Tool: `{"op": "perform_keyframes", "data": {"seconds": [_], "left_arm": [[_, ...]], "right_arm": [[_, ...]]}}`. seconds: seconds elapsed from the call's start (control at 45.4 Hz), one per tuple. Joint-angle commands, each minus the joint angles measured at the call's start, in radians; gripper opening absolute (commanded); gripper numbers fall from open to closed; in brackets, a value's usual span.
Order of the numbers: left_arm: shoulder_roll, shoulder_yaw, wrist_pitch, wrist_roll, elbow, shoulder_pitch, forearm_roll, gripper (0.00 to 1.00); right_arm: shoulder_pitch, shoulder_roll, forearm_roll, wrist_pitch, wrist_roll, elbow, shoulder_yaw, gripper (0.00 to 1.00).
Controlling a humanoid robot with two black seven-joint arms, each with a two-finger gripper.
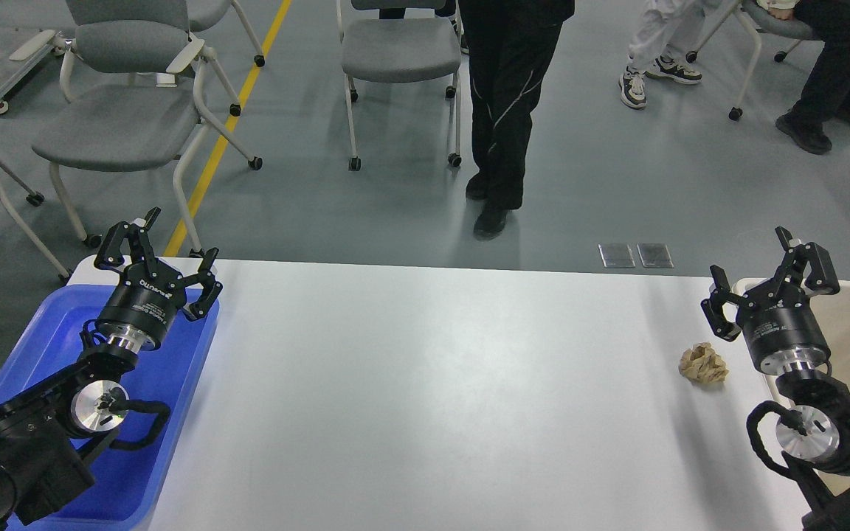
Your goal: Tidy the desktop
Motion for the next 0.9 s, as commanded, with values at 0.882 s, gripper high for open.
{"op": "perform_keyframes", "data": {"seconds": [0.882], "left_arm": [[0.000, 0.003, 0.000, -0.002, 0.000, 0.000, 0.000, 0.98]], "right_arm": [[0.004, -0.035, 0.002, -0.008, -0.024, -0.001, -0.008, 1.00]]}}
